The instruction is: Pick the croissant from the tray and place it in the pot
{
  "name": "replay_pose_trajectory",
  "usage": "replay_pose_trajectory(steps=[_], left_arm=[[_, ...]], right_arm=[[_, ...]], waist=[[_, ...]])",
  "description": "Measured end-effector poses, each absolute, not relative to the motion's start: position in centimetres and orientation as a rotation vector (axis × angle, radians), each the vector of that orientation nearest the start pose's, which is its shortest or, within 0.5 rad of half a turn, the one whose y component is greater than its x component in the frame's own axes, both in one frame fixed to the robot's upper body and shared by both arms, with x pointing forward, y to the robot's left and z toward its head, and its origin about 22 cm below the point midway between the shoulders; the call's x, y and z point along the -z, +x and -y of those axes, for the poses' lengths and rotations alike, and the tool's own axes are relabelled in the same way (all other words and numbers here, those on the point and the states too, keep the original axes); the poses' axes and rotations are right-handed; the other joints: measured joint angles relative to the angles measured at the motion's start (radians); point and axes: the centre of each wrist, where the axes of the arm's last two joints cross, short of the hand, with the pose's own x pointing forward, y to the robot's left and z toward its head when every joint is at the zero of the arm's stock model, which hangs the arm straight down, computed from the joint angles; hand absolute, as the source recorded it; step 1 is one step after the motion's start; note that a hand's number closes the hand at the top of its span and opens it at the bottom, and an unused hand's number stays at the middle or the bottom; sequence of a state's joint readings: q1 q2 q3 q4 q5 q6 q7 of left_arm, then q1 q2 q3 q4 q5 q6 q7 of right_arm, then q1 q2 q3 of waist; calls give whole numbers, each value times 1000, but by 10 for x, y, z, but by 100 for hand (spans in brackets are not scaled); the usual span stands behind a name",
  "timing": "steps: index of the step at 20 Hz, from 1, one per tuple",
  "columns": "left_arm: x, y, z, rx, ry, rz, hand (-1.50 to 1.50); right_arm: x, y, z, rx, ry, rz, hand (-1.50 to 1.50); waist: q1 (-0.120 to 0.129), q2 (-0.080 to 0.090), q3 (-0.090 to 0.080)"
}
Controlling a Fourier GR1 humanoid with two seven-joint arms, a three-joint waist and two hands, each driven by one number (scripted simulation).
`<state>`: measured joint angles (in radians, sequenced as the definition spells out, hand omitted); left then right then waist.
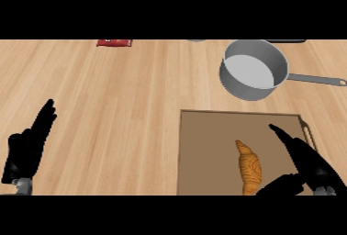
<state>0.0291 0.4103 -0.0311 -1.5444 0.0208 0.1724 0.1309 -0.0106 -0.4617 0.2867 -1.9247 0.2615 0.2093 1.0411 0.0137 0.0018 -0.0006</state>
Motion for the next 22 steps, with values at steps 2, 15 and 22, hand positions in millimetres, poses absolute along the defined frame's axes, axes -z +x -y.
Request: replay_pose_trajectory(steps=[2, 15, 22], left_arm=[[-22, 232, -323, 154, 430, 1390, 0], [-20, 234, -330, 142, 437, 1380, 0], [-19, 232, -331, 143, 439, 1385, 0]], right_arm=[[-86, 230, 233, -721, -554, 742, -150], [-52, 251, 210, -788, -538, 632, -150], [-35, 254, 204, -797, -555, 590, -150]], waist=[[0, 0, 0], [-9, -1, 1], [-10, -2, 0]])
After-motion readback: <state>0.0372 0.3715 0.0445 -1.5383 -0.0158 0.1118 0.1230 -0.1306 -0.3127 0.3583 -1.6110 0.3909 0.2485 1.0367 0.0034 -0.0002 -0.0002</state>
